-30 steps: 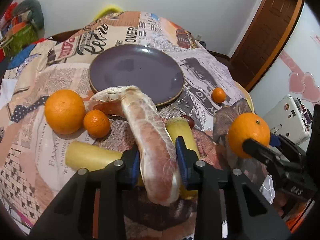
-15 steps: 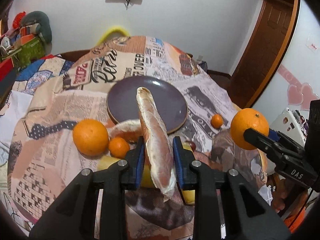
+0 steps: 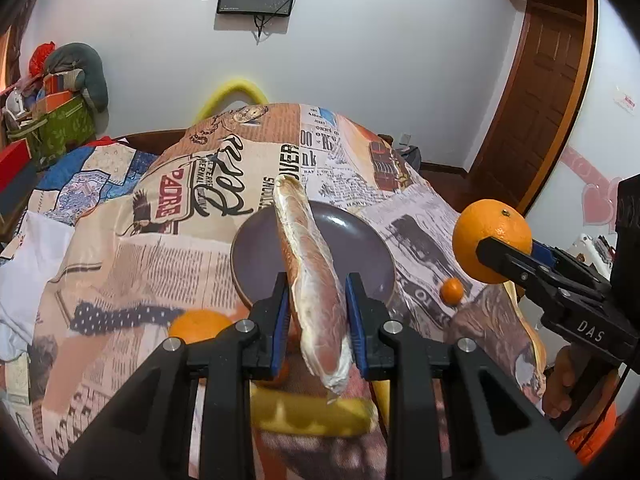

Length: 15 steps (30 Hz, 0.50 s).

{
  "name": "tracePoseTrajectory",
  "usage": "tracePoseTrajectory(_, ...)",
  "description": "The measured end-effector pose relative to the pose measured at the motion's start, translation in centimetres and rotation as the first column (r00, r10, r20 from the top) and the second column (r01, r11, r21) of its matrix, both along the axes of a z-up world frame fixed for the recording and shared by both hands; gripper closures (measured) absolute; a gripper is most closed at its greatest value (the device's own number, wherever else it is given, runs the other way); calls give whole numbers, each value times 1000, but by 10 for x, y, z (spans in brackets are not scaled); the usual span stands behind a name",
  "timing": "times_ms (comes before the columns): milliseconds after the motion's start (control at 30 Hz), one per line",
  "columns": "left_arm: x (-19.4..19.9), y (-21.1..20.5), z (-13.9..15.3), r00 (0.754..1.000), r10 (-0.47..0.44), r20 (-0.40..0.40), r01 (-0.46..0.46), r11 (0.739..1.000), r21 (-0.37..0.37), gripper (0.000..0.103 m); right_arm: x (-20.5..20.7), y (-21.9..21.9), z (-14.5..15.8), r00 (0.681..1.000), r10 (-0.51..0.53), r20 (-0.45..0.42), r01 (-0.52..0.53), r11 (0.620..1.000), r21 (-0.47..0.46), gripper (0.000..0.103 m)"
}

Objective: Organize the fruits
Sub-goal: 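Lift pomelo segment with left tool while right tool carries orange toward plate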

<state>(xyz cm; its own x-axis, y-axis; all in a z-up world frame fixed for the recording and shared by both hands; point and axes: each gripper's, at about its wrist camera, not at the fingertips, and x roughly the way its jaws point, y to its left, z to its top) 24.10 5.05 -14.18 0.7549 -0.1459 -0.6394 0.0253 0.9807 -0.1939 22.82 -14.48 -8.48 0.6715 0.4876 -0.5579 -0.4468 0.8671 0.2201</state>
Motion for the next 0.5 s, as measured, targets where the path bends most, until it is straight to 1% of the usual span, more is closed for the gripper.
tracePoseTrajectory(200, 31, 13, -3, 1000, 14, -6, -14, 1000, -5, 76, 21, 13, 1, 1000, 8, 4, -8, 1000, 6, 38)
tracePoseTrajectory(333, 48, 18, -8, 1000, 21, -5, -21, 1000, 14, 76, 34, 23, -1, 1000, 8, 10, -7, 1000, -4, 38)
tracePoseTrajectory(500, 68, 21, -16, 1000, 22, -13, -21, 999, 37, 76, 52, 36, -7, 1000, 15, -5, -15, 1000, -17, 38)
